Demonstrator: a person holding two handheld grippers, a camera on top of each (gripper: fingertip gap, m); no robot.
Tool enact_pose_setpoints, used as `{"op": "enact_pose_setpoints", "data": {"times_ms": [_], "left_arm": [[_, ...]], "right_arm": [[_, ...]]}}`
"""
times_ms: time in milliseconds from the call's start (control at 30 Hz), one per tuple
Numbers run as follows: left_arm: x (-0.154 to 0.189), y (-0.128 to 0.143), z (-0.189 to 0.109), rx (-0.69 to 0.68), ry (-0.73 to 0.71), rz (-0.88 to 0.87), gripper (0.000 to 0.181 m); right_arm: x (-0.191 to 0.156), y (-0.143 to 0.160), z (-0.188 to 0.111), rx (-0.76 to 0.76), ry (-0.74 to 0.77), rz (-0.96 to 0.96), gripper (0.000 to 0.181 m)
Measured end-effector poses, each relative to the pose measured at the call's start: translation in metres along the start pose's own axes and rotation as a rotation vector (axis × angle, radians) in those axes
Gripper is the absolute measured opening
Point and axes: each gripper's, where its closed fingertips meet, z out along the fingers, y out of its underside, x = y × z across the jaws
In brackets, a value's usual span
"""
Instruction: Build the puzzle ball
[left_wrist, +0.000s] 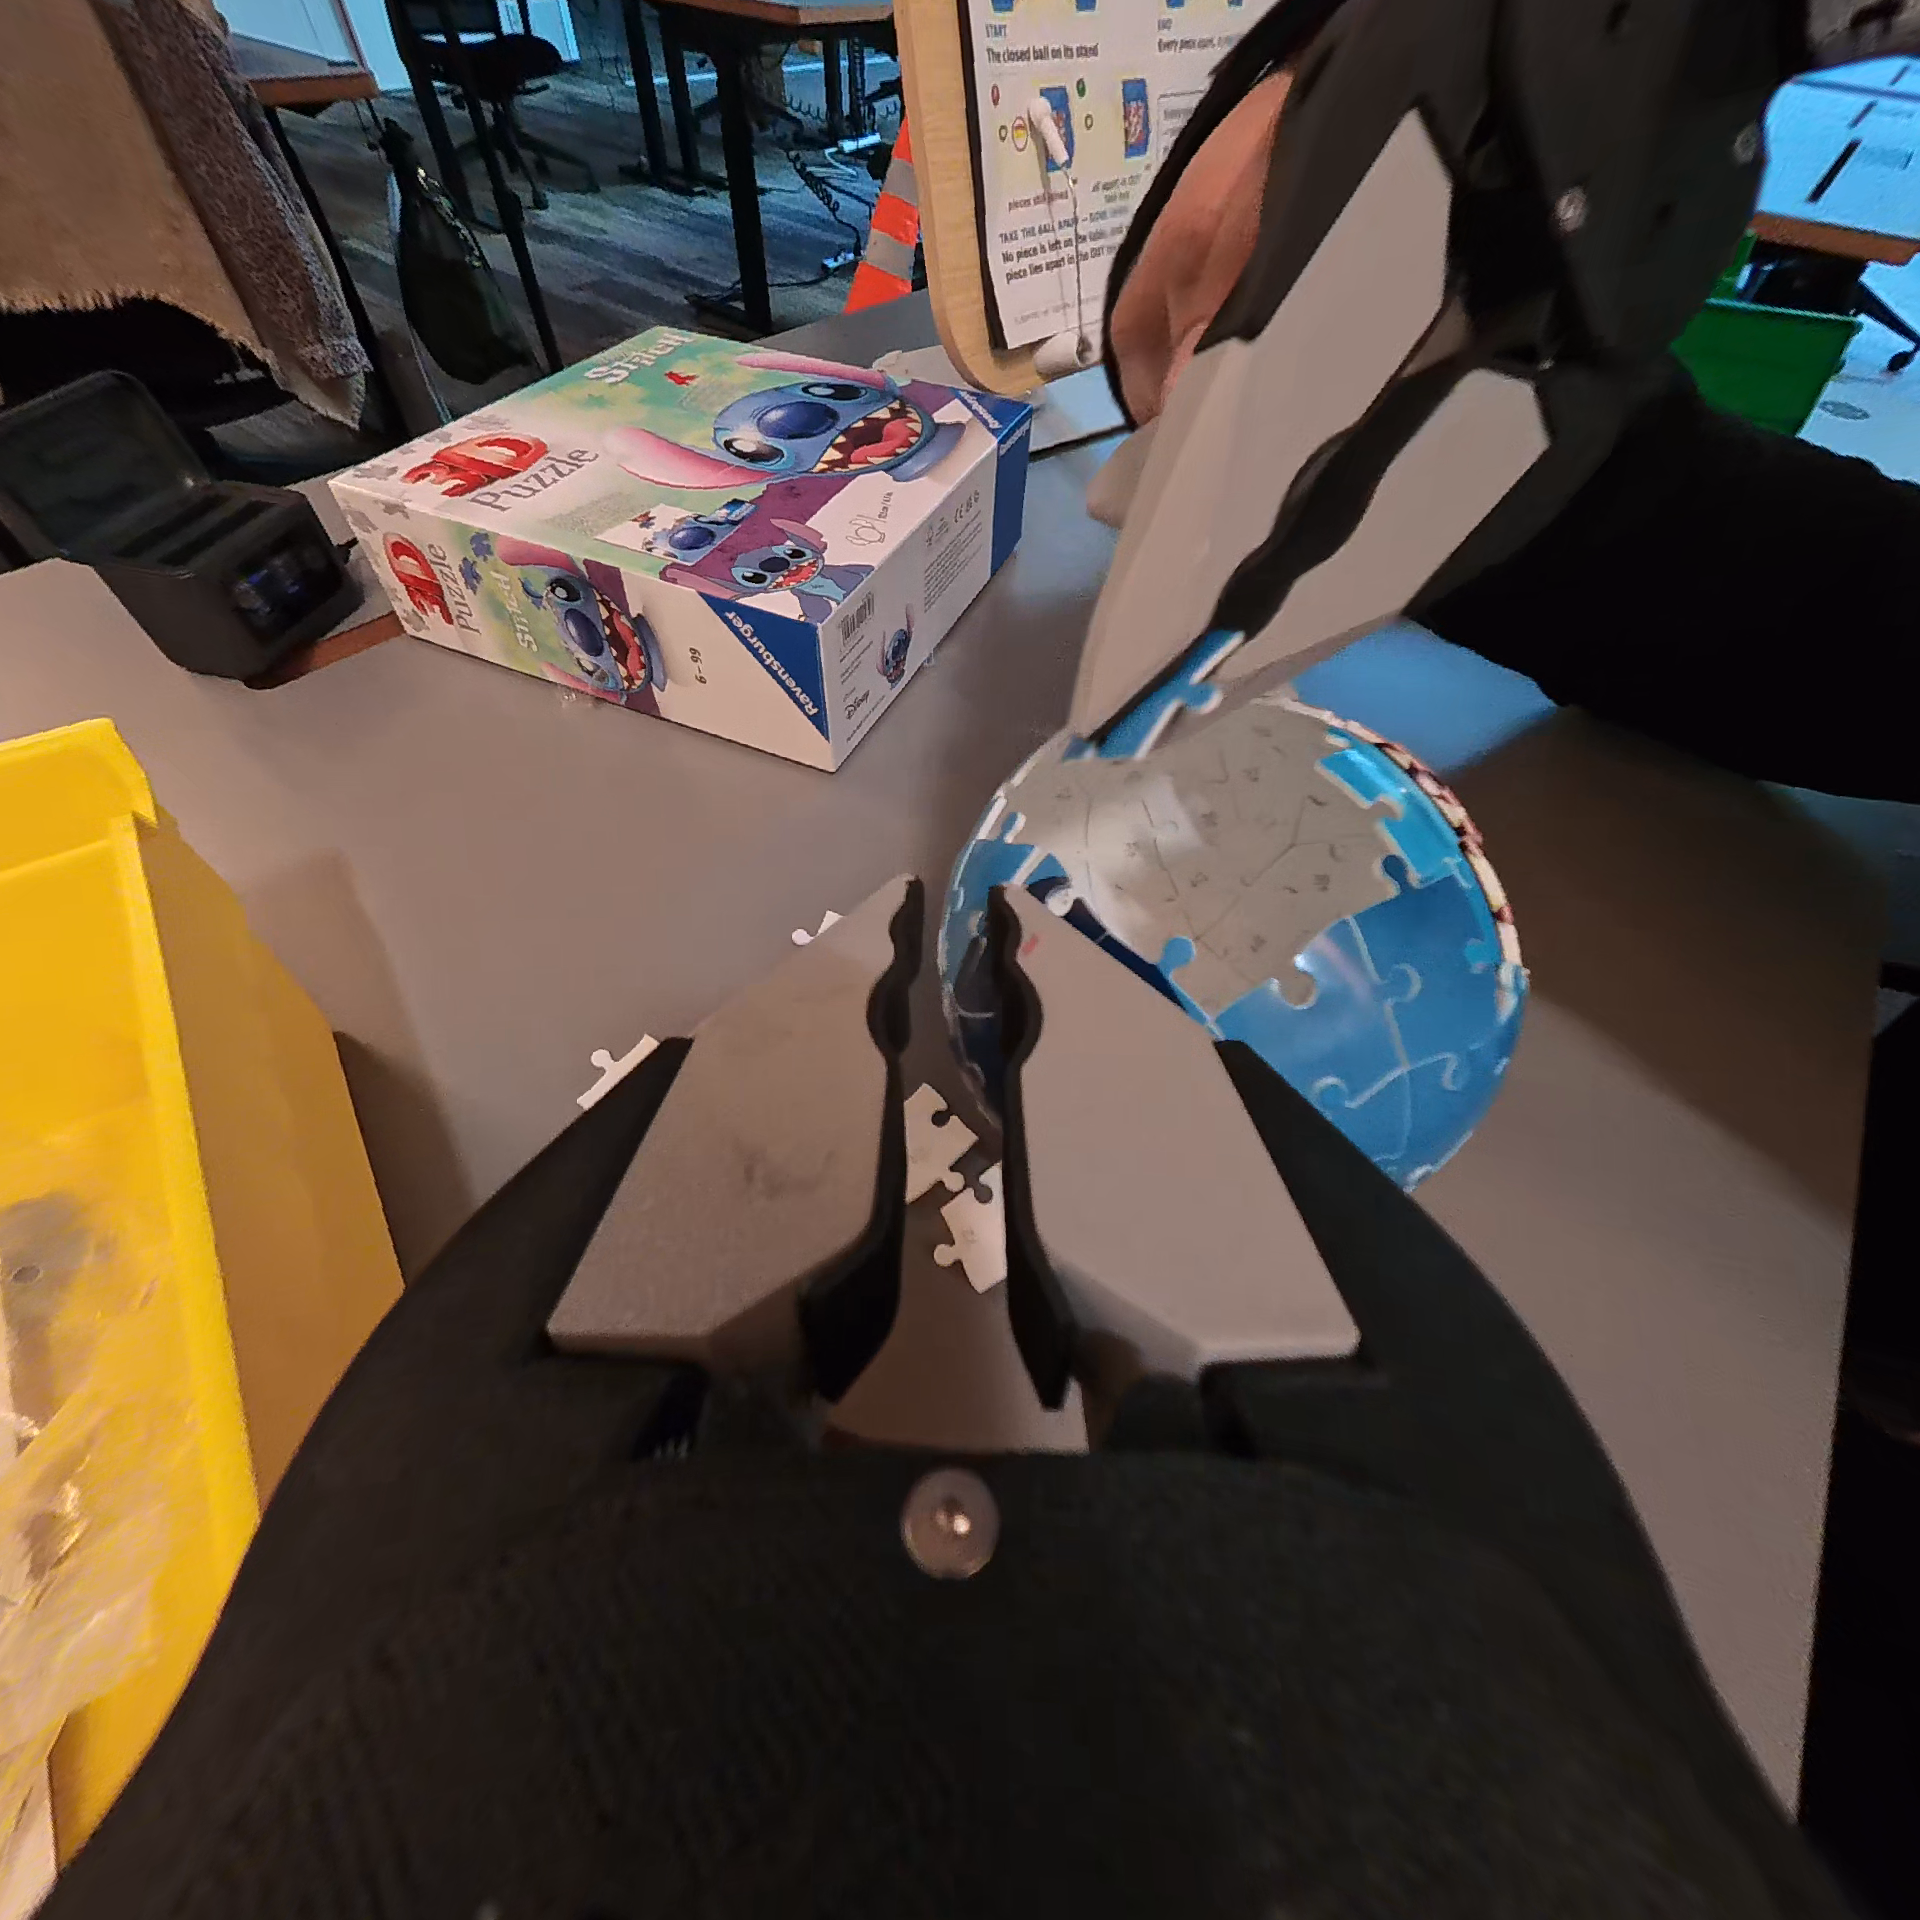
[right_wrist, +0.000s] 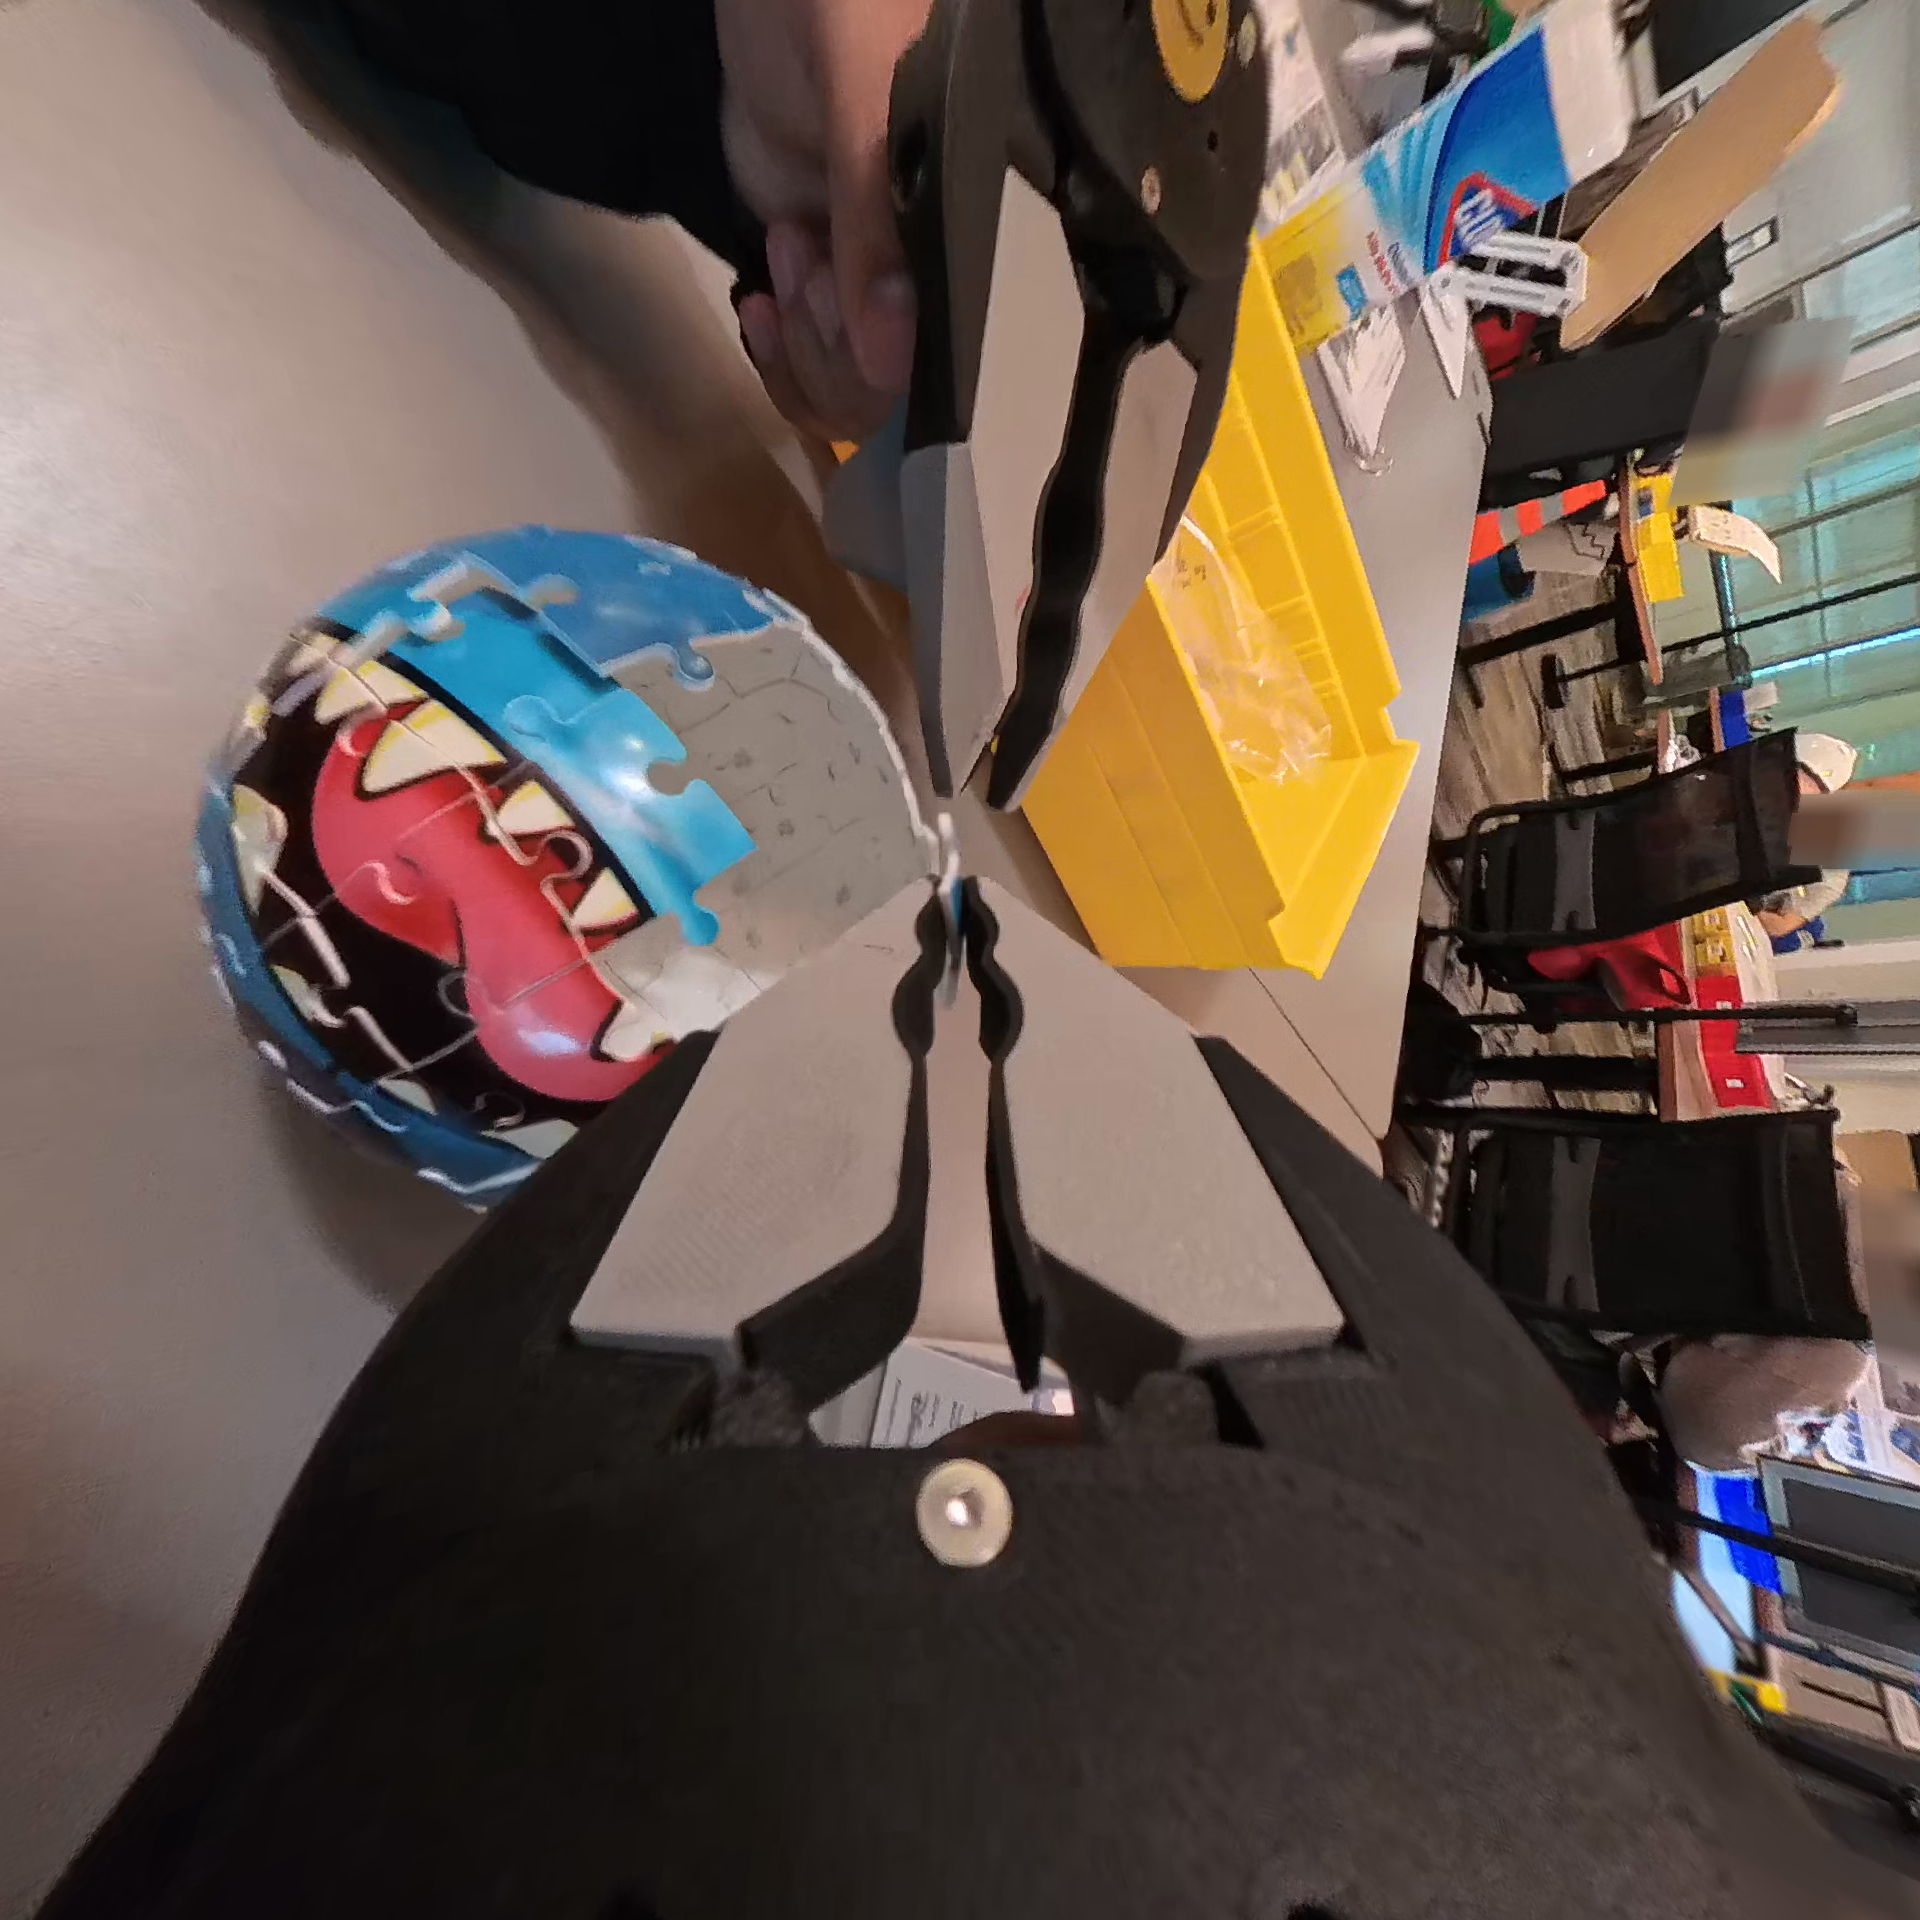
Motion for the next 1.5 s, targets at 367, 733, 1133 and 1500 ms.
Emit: {"op": "enact_pose_setpoints", "data": {"times_ms": [367,733,1133,1500], "left_arm": [[0.021,-0.012,-0.027,0.112,0.031,0.013,0.041],[0.063,0.049,-0.046,-0.034,-0.087,0.098,0.090],[0.068,0.082,-0.027,-0.147,-0.187,0.059,0.094],[0.045,0.082,0.008,-0.232,-0.237,0.319,0.115]], "right_arm": [[0.016,0.032,-0.060,0.027,0.005,0.503,0.000],[-0.123,0.109,-0.070,-0.099,-0.358,1.162,0.000],[-0.115,0.125,-0.084,-0.197,-0.256,1.019,0.040],[-0.083,0.058,-0.037,-0.006,-0.003,0.436,0.097]]}}
